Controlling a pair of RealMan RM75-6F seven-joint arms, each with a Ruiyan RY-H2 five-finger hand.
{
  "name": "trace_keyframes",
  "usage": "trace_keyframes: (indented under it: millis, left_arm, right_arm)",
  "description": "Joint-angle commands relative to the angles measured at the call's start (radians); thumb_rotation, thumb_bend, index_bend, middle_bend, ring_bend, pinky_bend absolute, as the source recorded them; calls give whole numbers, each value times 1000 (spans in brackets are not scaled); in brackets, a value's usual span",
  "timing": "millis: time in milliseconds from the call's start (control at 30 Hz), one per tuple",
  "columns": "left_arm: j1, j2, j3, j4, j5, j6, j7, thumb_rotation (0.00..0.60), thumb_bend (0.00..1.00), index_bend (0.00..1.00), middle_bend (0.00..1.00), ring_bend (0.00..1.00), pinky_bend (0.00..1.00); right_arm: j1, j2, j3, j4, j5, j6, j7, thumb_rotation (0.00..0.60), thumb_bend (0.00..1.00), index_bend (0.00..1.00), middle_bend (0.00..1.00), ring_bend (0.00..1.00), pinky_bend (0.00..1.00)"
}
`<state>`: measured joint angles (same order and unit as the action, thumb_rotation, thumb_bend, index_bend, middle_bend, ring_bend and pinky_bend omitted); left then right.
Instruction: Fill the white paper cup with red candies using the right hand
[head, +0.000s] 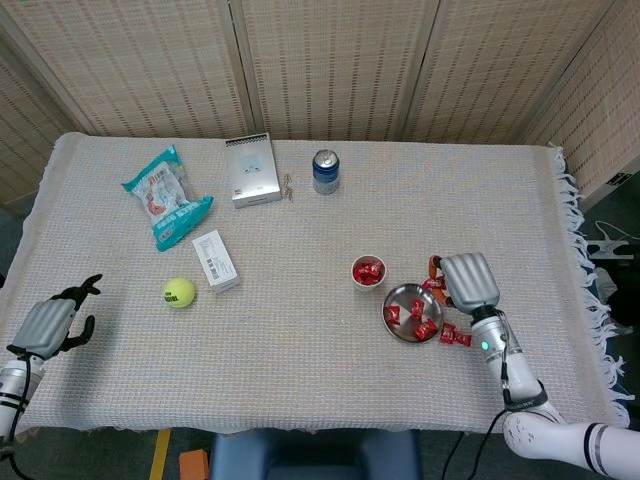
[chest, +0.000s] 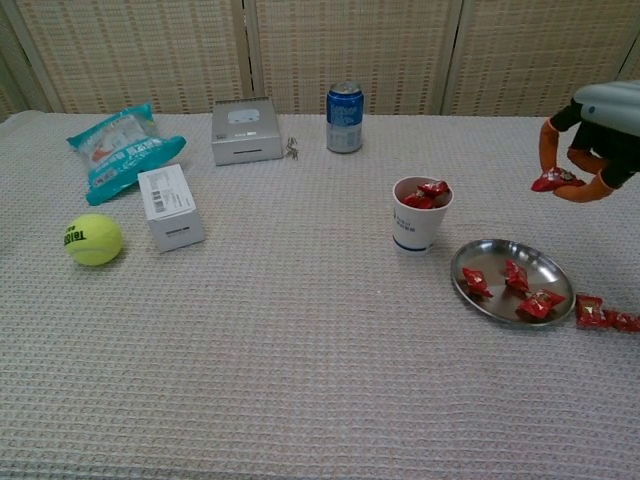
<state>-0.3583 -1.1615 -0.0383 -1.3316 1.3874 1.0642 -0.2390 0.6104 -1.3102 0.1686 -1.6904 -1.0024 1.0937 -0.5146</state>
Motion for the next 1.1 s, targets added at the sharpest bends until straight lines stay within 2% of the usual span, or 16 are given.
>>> trace_keyframes:
  millis: [33, 267, 500, 667, 1100]
  left_arm:
    - [0, 1, 0, 0, 0, 1, -3, 600, 609, 0, 208, 183, 322]
    - [3, 7, -1, 2, 4, 6, -21, 600, 609, 0, 207, 183, 321]
    - [4, 12, -2, 7, 7, 7, -42, 600, 608, 0, 208, 183, 322]
    - [3, 12, -1, 11, 11, 5, -51, 600, 608, 0, 207, 183, 321]
    - [2, 12, -1, 14, 11, 4, -58, 600, 608, 0, 207, 183, 322]
  right_arm:
    - [52, -35, 39, -20, 31, -6, -58, 600, 240, 547, 837, 851, 1000]
    - [178, -165, 95, 50, 172, -41, -181, 600, 239, 547, 837, 852, 1000]
    - [251, -261, 107, 164, 262, -64, -227, 600, 239, 545, 837, 852, 1000]
    - [275, -288, 106, 212, 283, -79, -219, 600, 240, 541, 837, 852, 1000]
    - [307, -311, 75, 243, 333, -84, -254, 600, 240, 542, 837, 853, 1000]
